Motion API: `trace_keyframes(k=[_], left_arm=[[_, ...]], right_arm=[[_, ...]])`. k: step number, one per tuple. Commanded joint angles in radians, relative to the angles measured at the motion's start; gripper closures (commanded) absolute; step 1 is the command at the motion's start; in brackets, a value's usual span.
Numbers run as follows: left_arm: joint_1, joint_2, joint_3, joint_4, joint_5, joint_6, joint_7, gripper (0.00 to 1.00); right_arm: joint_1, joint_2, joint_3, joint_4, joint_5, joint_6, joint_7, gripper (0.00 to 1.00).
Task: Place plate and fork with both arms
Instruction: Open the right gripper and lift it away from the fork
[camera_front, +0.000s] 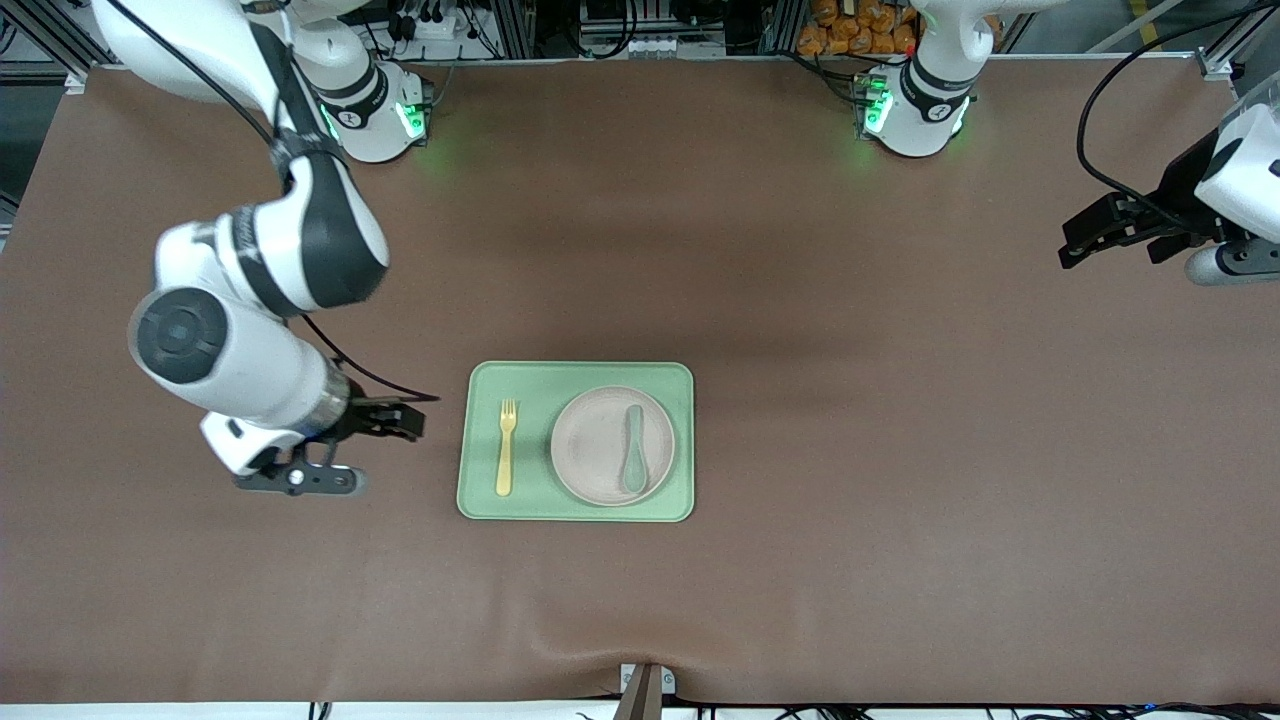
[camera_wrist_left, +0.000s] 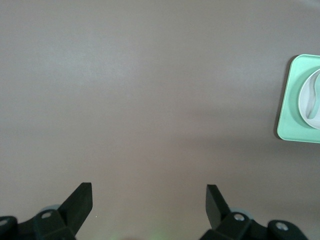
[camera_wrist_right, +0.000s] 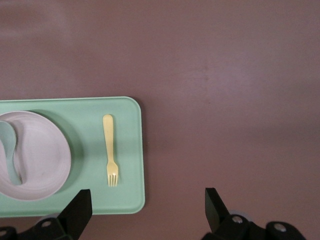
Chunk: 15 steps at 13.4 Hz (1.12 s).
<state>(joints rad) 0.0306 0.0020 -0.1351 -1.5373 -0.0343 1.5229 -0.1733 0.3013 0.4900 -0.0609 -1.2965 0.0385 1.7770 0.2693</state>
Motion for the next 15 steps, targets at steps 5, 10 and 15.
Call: trace_keyframes(k=[5,10,15], left_arm=[[0.008,-0.030,-0.026,-0.023,0.021,-0.029,0.015,0.00],[0.012,-0.089,-0.026,-0.084,0.022,-0.017,0.015,0.00],[0.014,-0.116,-0.026,-0.110,0.028,-0.004,0.015,0.00]], right_arm=[[-0.223,-0.142,0.019,-0.023,0.031,-0.171,-0.286,0.00],[-0.257,-0.313,0.013,-0.070,0.028,-0.243,-0.289,0.00],[-0.286,-0.436,0.016,-0.175,0.000,-0.240,-0.300,0.00]])
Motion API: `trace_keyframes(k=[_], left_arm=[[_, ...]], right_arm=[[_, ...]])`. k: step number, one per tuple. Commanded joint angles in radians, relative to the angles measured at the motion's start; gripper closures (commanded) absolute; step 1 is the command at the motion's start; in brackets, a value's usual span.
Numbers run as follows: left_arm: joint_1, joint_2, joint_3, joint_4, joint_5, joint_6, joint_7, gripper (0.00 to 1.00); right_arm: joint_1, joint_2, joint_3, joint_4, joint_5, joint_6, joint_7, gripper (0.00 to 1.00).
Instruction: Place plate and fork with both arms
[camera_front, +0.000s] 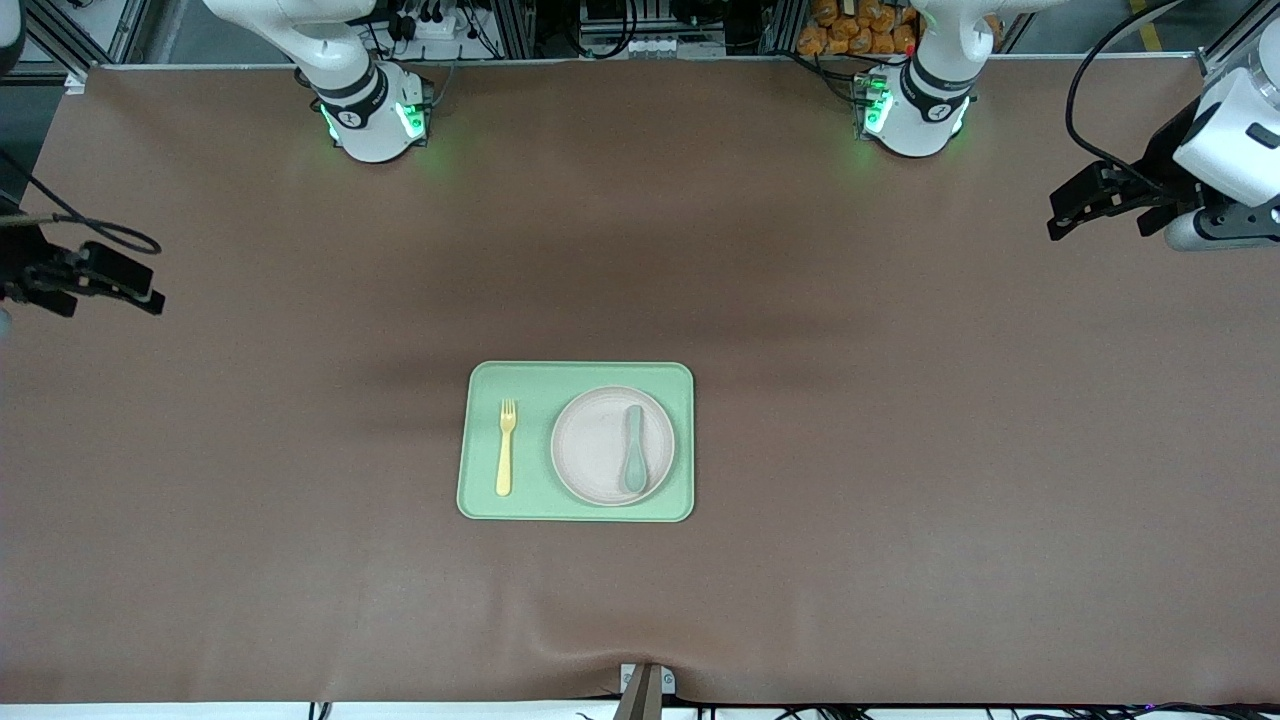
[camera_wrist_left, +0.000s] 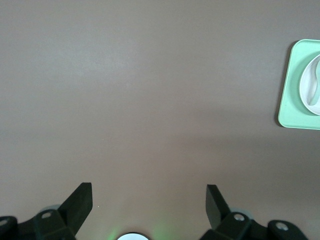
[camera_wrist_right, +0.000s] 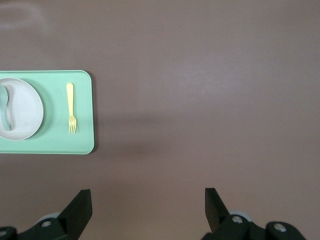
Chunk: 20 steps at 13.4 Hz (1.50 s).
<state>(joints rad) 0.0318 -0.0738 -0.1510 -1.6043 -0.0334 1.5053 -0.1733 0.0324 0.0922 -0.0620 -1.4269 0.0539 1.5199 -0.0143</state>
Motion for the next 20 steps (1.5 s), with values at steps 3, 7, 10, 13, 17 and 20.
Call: trace_keyframes(k=[3,7,10,13,17,20], left_arm=[[0.011,-0.066,-0.010,-0.072,0.029,0.016,0.015,0.00],[0.013,-0.057,-0.009,-0.056,0.041,0.023,0.021,0.00],[0.014,-0.043,-0.004,-0.023,0.041,0.019,0.023,0.00],[0.014,-0.043,-0.004,-0.023,0.041,0.018,0.023,0.00],[0.014,-0.043,-0.004,-0.023,0.041,0.016,0.023,0.00],[0.014,-0.043,-0.002,-0.023,0.041,0.015,0.023,0.00]], right_arm=[[-0.055,-0.020,0.066,-0.001,-0.040,0.016,-0.026,0.00],[-0.167,-0.051,0.206,0.000,-0.031,-0.043,-0.065,0.00],[-0.155,-0.140,0.186,-0.114,-0.029,-0.006,-0.067,0.00],[0.013,-0.132,-0.023,-0.106,-0.040,-0.004,-0.078,0.00],[0.029,-0.123,-0.053,-0.092,-0.042,-0.001,-0.090,0.00],[0.031,-0.123,-0.047,-0.092,-0.077,0.003,-0.092,0.00]])
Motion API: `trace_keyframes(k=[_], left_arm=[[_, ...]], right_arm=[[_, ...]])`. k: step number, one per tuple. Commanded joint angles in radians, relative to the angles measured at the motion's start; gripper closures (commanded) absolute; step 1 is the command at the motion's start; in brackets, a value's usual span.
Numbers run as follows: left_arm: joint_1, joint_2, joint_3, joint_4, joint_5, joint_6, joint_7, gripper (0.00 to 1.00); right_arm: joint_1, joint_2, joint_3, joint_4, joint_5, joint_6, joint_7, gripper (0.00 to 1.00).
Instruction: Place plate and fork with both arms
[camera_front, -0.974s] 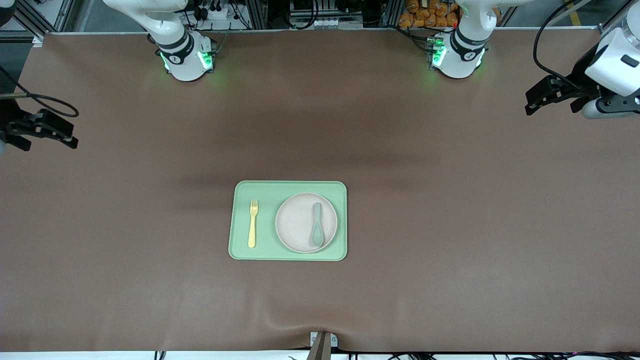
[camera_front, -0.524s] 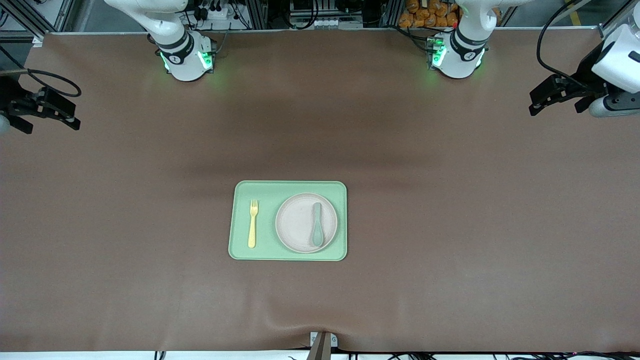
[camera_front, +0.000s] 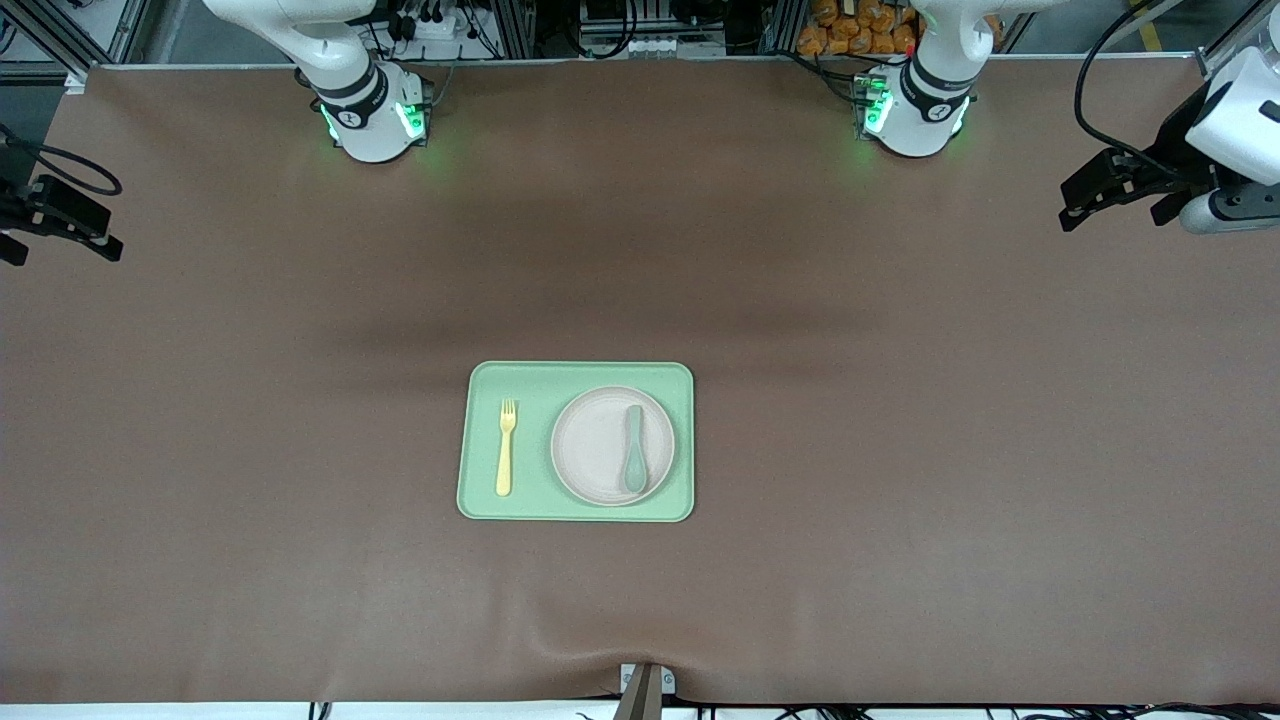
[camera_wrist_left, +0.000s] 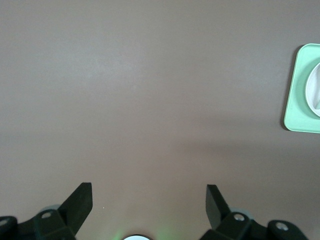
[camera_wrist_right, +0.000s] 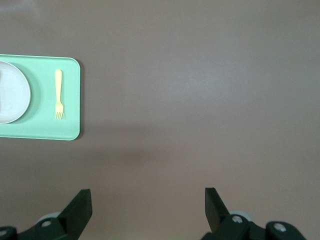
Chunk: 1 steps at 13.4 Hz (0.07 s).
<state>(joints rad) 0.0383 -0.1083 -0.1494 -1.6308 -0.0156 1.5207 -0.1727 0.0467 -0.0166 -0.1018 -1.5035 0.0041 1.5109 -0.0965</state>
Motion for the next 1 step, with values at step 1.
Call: trace_keyframes(k=[1], left_arm=[[0.008,-0.008,-0.004,0.005,0.023,-0.001,0.022,0.00]], right_arm=[[0.015,-0.014,0.005,-0.015,-0.054,0.012,-0.009,0.00]])
